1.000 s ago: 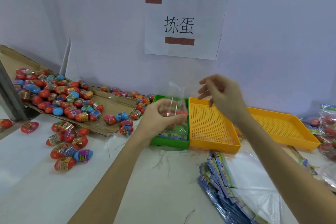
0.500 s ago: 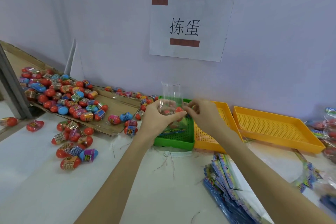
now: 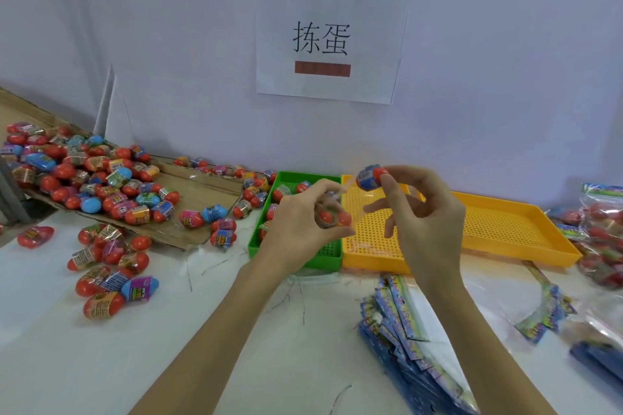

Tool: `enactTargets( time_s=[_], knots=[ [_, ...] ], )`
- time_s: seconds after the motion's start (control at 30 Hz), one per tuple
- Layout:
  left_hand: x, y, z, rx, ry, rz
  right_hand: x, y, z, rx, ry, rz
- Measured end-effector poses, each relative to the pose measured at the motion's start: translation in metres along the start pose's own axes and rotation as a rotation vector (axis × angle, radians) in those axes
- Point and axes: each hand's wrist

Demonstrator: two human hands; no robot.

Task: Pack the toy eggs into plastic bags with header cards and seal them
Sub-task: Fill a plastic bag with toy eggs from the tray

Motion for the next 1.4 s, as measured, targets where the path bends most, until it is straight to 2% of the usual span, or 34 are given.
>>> enactTargets(
  time_s=[0.17, 0.3, 0.43, 0.53, 0.63, 0.73, 0.8, 0.87, 0.93, 1.03, 1.17, 1.3, 1.4],
  knots=[
    [0.002, 0.002, 0.000, -0.027, 0.068, -0.009, 0.006, 0.001, 0.002, 0.368, -0.230, -0.084],
    [0.002, 0.000, 0.004, 0.017, 0.103, -0.023, 0.004, 0.002, 0.004, 0.401, -0.257, -0.151],
    [0.003, 0.000, 0.004, -0.022, 0.190, -0.043, 0.009, 0.006, 0.009, 0.362, -0.162, -0.205],
    [0.003, -0.002, 0.001, -0.024, 0.205, -0.078, 0.009, 0.005, 0.016, 0.438, -0.133, -0.283],
    [0.001, -0.003, -0.006, 0.031, 0.123, -0.070, 0.009, 0.005, 0.016, 0.429, -0.169, -0.373],
    [-0.008, -0.011, -0.015, 0.093, -0.140, 0.072, 0.008, 0.006, 0.014, 0.266, -0.200, -0.270],
    [-0.015, -0.020, -0.024, 0.149, -0.317, 0.192, 0.008, 0.006, 0.019, 0.265, -0.151, -0.247],
    [-0.019, -0.027, -0.032, 0.293, -0.475, 0.284, 0.011, 0.007, 0.029, 0.375, -0.089, -0.336],
    [-0.021, -0.031, -0.037, 0.394, -0.557, 0.323, 0.018, 0.013, 0.041, 0.509, -0.072, -0.479],
    [-0.021, -0.033, -0.038, 0.424, -0.553, 0.347, 0.025, 0.029, 0.049, 0.634, -0.102, -0.678],
    [-0.021, -0.042, -0.039, 0.392, -0.475, 0.434, 0.036, 0.051, 0.055, 0.789, -0.216, -0.794],
    [-0.020, -0.041, -0.038, 0.327, -0.437, 0.488, 0.046, 0.058, 0.056, 0.889, -0.270, -0.760],
    [-0.019, -0.040, -0.038, 0.378, -0.440, 0.481, 0.043, 0.055, 0.053, 0.772, -0.220, -0.644]
  ],
)
Point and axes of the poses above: each hand's wrist, its own x-axis away from the middle knuckle, its own y-axis out of the palm, z = x × y, and after that the axes turned 12 degrees about z, right-handed
